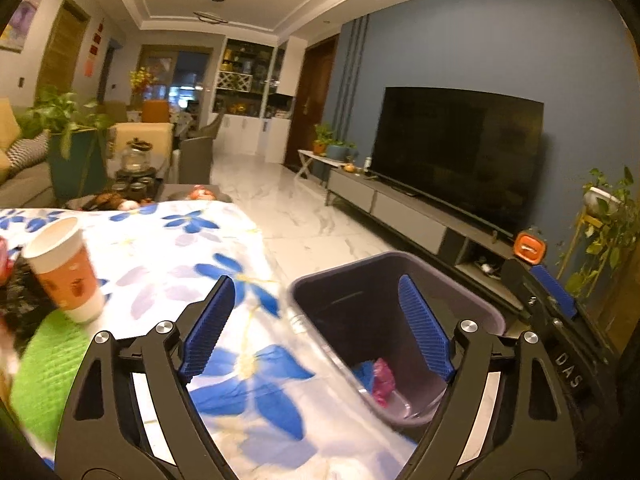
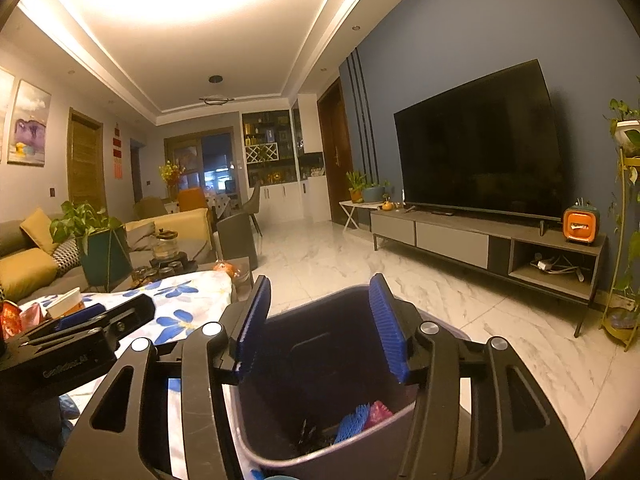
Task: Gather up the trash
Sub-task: 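Open both grippers to drop the black bag and blue net into the bin, then move both tools back over the remaining trash on the table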
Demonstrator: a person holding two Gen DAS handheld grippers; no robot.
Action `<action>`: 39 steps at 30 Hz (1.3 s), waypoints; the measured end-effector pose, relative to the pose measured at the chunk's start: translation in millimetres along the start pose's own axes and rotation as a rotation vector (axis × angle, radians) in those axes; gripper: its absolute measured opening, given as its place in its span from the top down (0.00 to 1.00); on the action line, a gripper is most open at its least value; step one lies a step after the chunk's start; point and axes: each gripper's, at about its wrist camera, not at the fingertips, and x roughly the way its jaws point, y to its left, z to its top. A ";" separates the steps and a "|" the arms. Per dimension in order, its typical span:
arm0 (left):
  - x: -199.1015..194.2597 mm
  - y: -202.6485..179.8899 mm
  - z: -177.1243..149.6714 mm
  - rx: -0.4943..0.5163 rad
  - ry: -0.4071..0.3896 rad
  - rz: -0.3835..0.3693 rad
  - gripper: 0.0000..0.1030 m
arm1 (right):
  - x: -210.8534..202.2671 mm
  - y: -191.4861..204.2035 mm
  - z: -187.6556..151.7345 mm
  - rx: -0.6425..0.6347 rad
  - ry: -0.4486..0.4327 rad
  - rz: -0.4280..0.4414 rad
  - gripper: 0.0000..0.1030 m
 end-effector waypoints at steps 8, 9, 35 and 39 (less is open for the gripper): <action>-50.1 19.5 -8.2 -0.018 -0.013 0.115 0.20 | -26.2 13.1 -5.0 -0.009 0.023 0.014 0.39; -54.6 21.1 -8.3 -0.021 -0.016 0.126 0.20 | -28.8 13.8 -5.3 -0.008 0.026 0.016 0.38; -230.7 172.8 -56.0 -0.122 -0.115 0.522 0.20 | -73.4 158.0 -43.9 -0.067 0.155 0.325 0.37; -247.3 189.6 -58.4 -0.117 -0.129 0.573 0.20 | -69.8 201.3 -61.8 -0.117 0.208 0.407 0.37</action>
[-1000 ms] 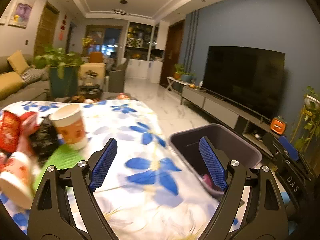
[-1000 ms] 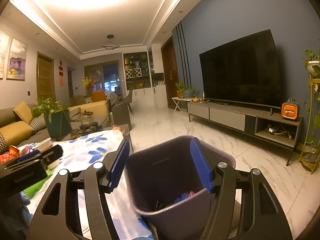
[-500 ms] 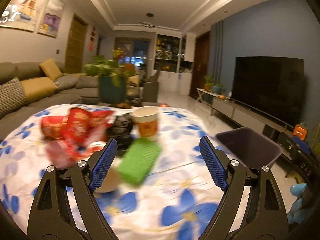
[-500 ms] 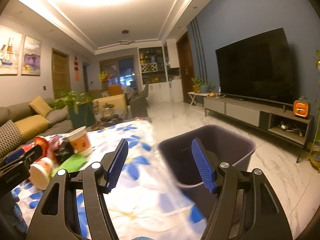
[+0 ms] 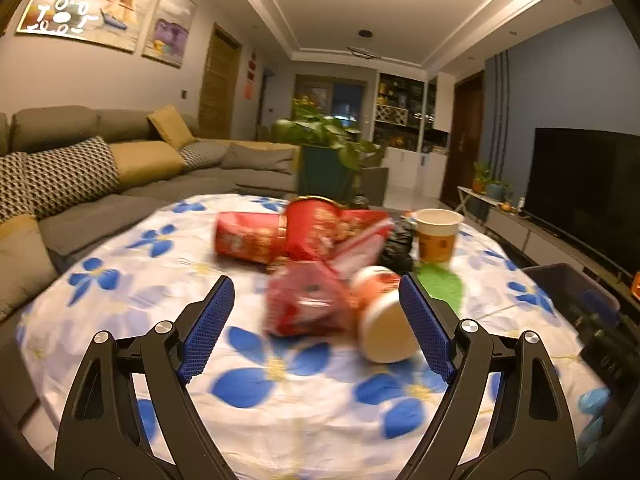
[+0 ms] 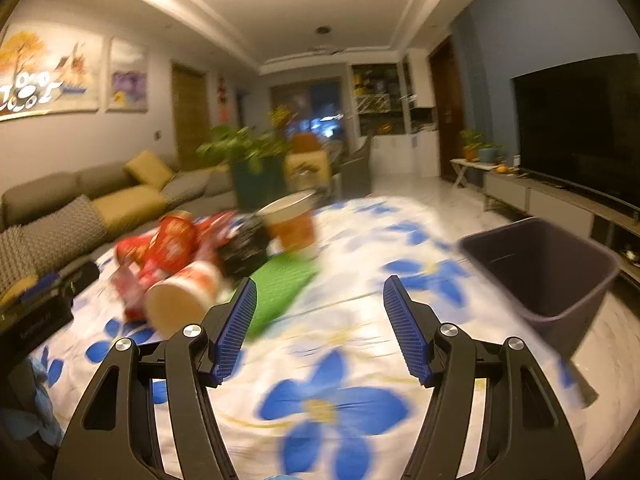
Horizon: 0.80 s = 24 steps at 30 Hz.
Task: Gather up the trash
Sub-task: 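Move both tools back over the remaining trash on the table, then grasp the paper cup rim with the right gripper while the left gripper grasps the red snack wrapper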
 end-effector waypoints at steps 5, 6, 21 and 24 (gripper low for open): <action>-1.9 29.6 0.9 -0.020 -0.013 0.041 0.20 | 22.2 44.4 -5.5 -0.085 0.029 0.056 0.39; -1.2 33.6 1.0 -0.026 -0.011 0.043 0.20 | 25.1 49.0 -6.1 -0.094 0.035 0.060 0.40; 16.2 59.7 -3.8 -0.062 0.019 0.028 0.20 | 75.7 90.0 -7.7 -0.182 0.158 0.078 0.81; 20.4 58.5 -4.5 -0.056 0.027 0.024 0.20 | 75.8 89.6 -8.8 -0.180 0.160 0.084 0.89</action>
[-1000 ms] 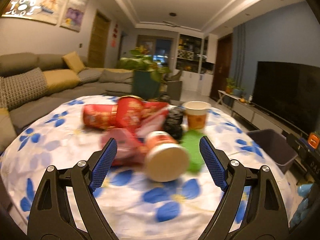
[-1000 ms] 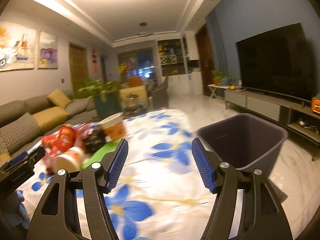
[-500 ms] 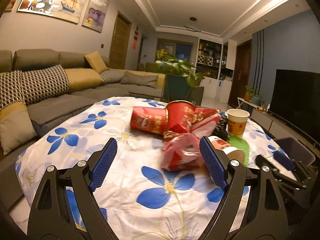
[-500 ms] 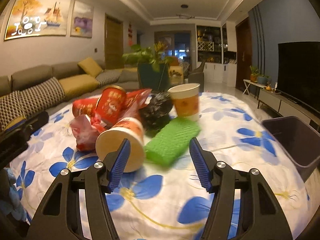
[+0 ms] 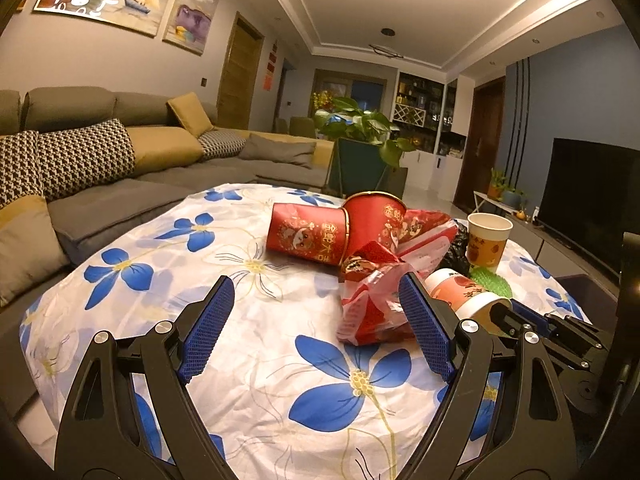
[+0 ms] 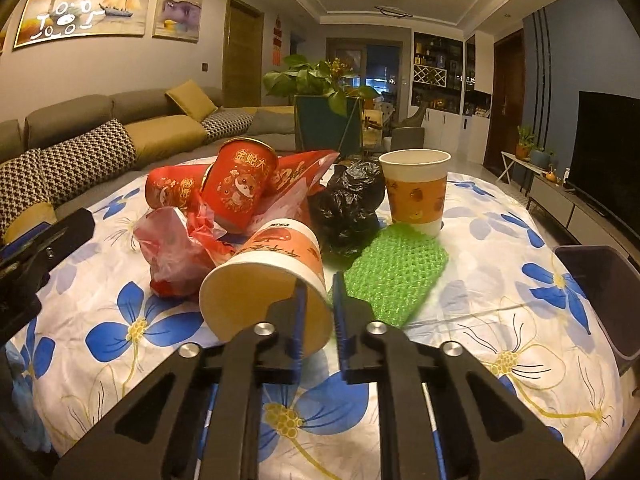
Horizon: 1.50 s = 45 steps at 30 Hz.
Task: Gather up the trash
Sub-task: 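Grasp the paper cup rim with the right gripper while the left gripper grasps the red snack wrapper, then lift the paper cup and red wrapper and carry both over the grey bin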
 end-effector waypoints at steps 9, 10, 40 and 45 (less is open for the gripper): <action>13.3 -10.0 0.3 0.017 0.031 -0.017 0.20 | -20.2 -13.3 1.5 0.015 -0.066 -0.022 0.96; 16.8 -12.4 0.5 0.015 0.040 -0.021 0.20 | -24.5 -16.7 1.6 0.022 -0.078 -0.026 0.96; 69.5 -31.2 -3.9 -0.032 0.262 -0.174 0.94 | -74.9 -67.3 1.1 0.110 -0.192 -0.110 0.97; 42.8 -39.7 4.7 -0.028 0.208 -0.190 0.96 | -86.9 -78.1 0.7 0.127 -0.211 -0.126 0.97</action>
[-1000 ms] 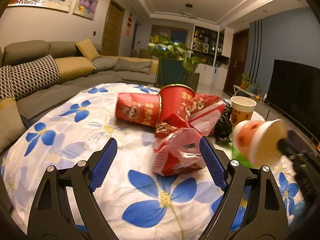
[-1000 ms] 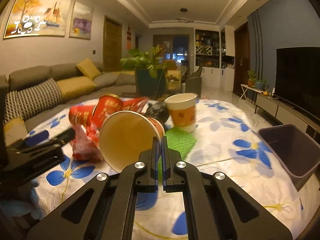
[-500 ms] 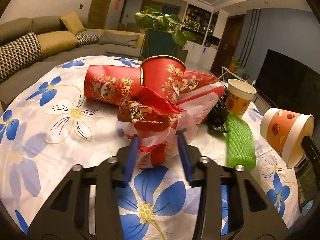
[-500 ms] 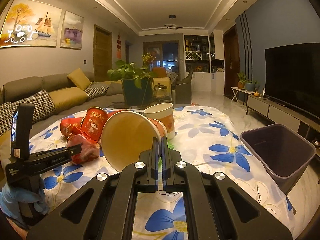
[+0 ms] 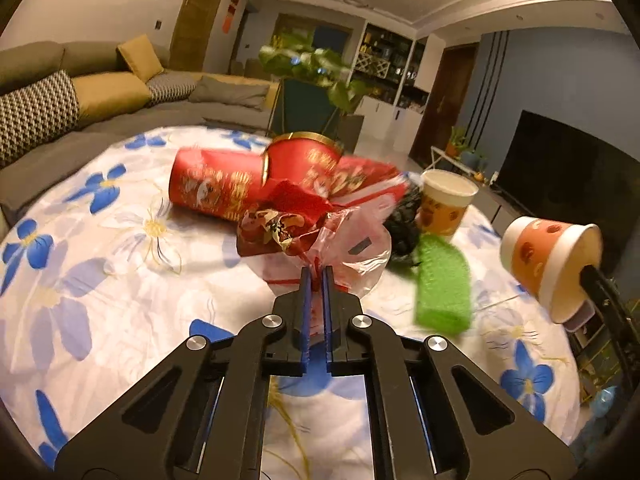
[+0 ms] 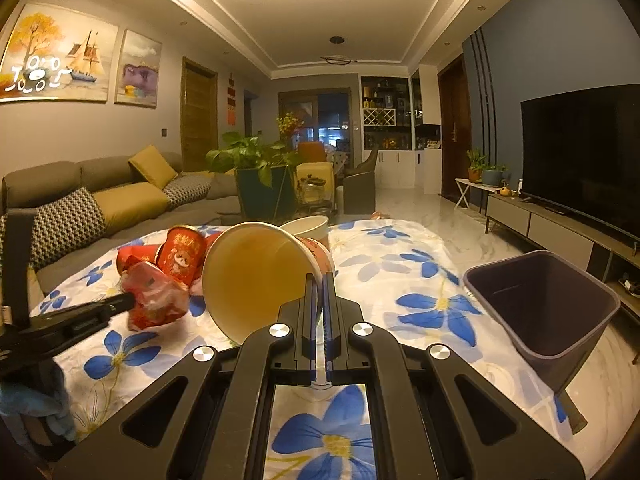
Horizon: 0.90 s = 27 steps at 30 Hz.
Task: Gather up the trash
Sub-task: 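Lift the paper cup and red wrapper and carry both over the grey bin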
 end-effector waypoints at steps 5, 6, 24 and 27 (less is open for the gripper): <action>-23.8 -21.4 9.6 0.030 -0.058 -0.021 0.97 | -9.8 -17.5 3.0 0.023 -0.018 -0.033 0.96; -28.2 -27.9 11.4 0.041 -0.071 -0.025 0.97 | -12.1 -22.2 3.5 0.028 -0.022 -0.043 0.96; -32.1 -141.6 22.2 0.144 -0.108 -0.189 0.98 | -54.0 -108.6 16.7 0.104 -0.115 -0.215 0.96; -27.9 -164.0 22.7 0.157 -0.110 -0.222 0.98 | -56.4 -123.1 17.3 0.114 -0.125 -0.250 0.96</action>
